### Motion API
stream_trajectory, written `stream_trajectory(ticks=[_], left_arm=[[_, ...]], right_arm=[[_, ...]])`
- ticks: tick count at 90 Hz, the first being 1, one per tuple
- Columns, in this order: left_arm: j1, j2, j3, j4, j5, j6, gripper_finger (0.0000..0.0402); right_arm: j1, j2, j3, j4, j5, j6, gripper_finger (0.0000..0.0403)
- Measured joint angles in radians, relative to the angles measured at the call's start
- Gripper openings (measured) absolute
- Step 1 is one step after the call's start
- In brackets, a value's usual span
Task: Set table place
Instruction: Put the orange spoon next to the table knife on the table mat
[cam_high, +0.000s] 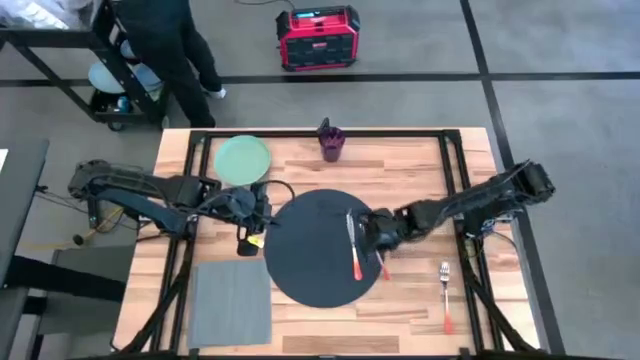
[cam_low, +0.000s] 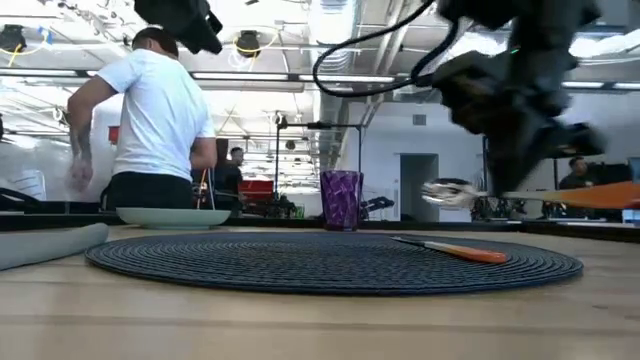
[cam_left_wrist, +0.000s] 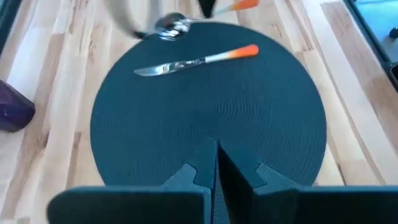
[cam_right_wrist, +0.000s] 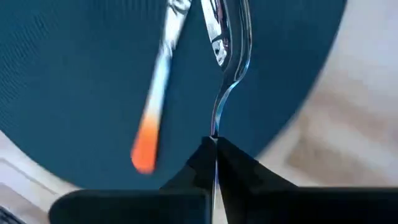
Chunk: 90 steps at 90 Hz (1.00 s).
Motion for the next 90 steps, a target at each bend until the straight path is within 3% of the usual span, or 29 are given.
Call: stream_trajectory(ticks=[29,42,75,90], left_arm=[[0.0,0.0,-0.003,0.001,0.0,-0.018,0.0],[0.0,0.0,-0.004,0.001,0.0,-0.019,0.0],[0.0,0.0,-0.004,0.008,0.0,0.002,0.0],[0.0,0.0,-0.004,0.008,0.0,0.002,0.0]], right_arm=[[-0.133,0.006,0.0,0.068,-0.055,-0.127,0.0],[-0.131,0.006,-0.016,0.084,-0.059,-0.119,0.0],[-0.08,0.006,-0.157,0.372,-0.049,0.009,0.0],[-0.08,0.007,-0.172,0.41,-0.03,0.024,0.0]])
